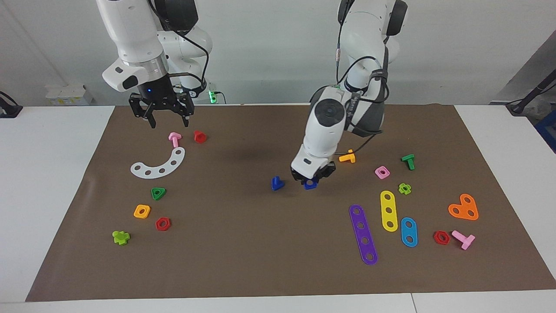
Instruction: Unscrew and place screws in storage area
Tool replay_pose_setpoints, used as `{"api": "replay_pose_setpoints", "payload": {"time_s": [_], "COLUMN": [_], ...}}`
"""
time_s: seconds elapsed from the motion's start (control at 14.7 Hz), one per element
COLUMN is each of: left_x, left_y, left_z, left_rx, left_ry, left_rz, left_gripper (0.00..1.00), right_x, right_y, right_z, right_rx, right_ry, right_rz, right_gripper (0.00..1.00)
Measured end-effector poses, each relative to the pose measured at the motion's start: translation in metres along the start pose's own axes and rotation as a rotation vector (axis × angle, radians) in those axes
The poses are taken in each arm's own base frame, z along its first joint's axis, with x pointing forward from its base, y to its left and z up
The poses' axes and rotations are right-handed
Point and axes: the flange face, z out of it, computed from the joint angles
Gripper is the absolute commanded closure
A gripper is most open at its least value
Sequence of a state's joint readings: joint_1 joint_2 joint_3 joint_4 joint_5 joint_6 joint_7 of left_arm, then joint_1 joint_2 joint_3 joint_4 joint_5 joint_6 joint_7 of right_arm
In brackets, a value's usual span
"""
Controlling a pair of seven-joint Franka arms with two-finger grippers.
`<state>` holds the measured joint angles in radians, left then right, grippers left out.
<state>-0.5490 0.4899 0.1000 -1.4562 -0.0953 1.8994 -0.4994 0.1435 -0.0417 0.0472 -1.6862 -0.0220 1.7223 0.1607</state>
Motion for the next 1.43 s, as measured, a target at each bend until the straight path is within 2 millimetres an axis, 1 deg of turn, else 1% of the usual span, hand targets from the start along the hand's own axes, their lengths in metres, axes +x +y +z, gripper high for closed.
{"api": "replay_pose_setpoints", "payload": {"time_s": [0.14,0.27,0.34,0.41,0.48,0.54,0.61,0.68,0.75,0.88,1.09,1.16,1.22,1.29,1.36,1.43], "left_x": [0.025,0.04,0.043,0.043,0.041,0.035,0.029,0.023,0.019,0.015,0.015,0.017,0.022,0.03,0.038,0.045], "left_y": [-0.055,-0.106,-0.126,-0.14,-0.15,-0.158,-0.162,-0.165,-0.166,-0.166,-0.168,-0.169,-0.172,-0.181,-0.194,-0.212], "left_z": [0.007,0.025,0.036,0.047,0.061,0.075,0.088,0.096,0.098,0.094,0.086,0.079,0.069,0.053,0.032,0.009], "left_rx": [0.009,0.015,0.014,0.011,0.009,0.006,0.006,0.006,0.005,0.003,0.034,0.041,0.043,0.043,0.045,0.045], "left_ry": [-0.027,-0.062,-0.071,-0.066,-0.054,-0.042,-0.034,-0.033,-0.033,-0.031,-0.018,-0.012,-0.004,-0.001,-0.004,-0.01], "left_rz": [0.008,0.054,0.073,0.086,0.094,0.099,0.101,0.103,0.105,0.108,0.134,0.138,0.132,0.118,0.109,0.11], "left_gripper": [1.0,1.0,1.0,1.0,0.95,0.83,0.67,0.39,0.0,0.0,0.0,0.0,0.0,0.0,0.02,0.04], "right_x": [-0.003,-0.003,-0.002,-0.001,-0.001,-0.003,-0.004,-0.004,-0.004,-0.002,0.006,0.007,0.007,0.005,0.002,-0.002], "right_y": [-0.028,-0.069,-0.093,-0.116,-0.141,-0.165,-0.187,-0.206,-0.219,-0.233,-0.242,-0.245,-0.247,-0.254,-0.265,-0.274], "right_z": [0.011,0.03,0.042,0.056,0.07,0.085,0.099,0.115,0.13,0.152,0.181,0.192,0.202,0.213,0.224,0.237], "right_rx": [0.005,0.014,0.019,0.024,0.032,0.039,0.044,0.046,0.048,0.052,0.063,0.063,0.059,0.058,0.059,0.054], "right_ry": [0.001,0.008,0.012,0.014,0.018,0.024,0.03,0.035,0.039,0.041,0.054,0.052,0.043,0.037,0.036,0.035], "right_rz": [-0.019,0.005,0.014,0.019,0.025,0.037,0.051,0.06,0.063,0.067,0.065,0.065,0.063,0.064,0.064,0.059], "right_gripper": [0.06,0.06,0.06,0.06,0.06,0.06,0.06,0.06,0.07,0.08,0.11,0.12,0.12,0.13,0.15,0.16]}}
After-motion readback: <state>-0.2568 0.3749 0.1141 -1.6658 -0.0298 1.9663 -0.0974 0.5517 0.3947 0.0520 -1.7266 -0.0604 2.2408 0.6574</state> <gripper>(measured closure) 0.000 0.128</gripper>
